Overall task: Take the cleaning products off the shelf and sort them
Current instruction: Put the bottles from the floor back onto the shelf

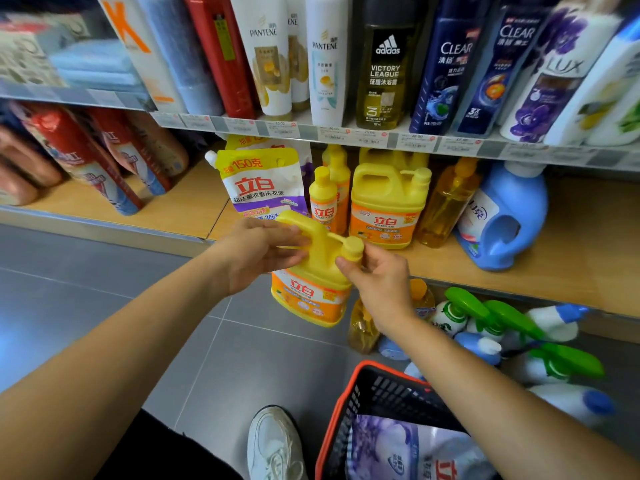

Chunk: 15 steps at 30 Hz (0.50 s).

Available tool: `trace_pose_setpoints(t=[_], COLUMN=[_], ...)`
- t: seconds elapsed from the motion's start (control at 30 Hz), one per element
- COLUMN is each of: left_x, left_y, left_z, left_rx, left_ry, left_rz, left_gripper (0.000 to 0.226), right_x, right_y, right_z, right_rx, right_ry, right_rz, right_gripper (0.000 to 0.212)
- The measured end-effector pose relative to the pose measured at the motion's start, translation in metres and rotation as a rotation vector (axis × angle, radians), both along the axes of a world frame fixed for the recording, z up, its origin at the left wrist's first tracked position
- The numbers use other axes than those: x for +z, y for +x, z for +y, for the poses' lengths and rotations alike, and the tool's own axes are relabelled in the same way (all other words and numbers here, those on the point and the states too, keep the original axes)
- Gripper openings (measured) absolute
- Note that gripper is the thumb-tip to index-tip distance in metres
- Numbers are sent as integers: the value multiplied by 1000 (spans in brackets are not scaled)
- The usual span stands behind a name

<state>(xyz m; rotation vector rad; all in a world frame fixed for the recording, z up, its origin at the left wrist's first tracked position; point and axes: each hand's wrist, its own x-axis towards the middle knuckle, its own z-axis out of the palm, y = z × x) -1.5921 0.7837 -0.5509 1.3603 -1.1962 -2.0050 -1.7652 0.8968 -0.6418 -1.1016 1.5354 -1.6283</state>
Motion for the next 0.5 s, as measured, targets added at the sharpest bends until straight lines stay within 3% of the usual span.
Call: trace_pose_setpoints(t=[0.1,0.2,0.37,0.5], left_x=[-4,-11,-22,-40], left_y=[6,3,-19,-51], left_z=[-8,-13,-6,3], left_rx=[-34,7,-210,-192], left_ry=[-362,-585,-665,-765], left_rz=[-241,-323,-353,-438], left_gripper=[19,35,80,78], right_x=[13,27,45,49], right_y=[-17,-37,-75,-103], right_z=[-9,-15,-22,-28], right_rx=[18,59,74,111], right_ry=[-5,-53,-55,-21], right_rz=[23,28,39,102], right_gripper=[25,26,28,30])
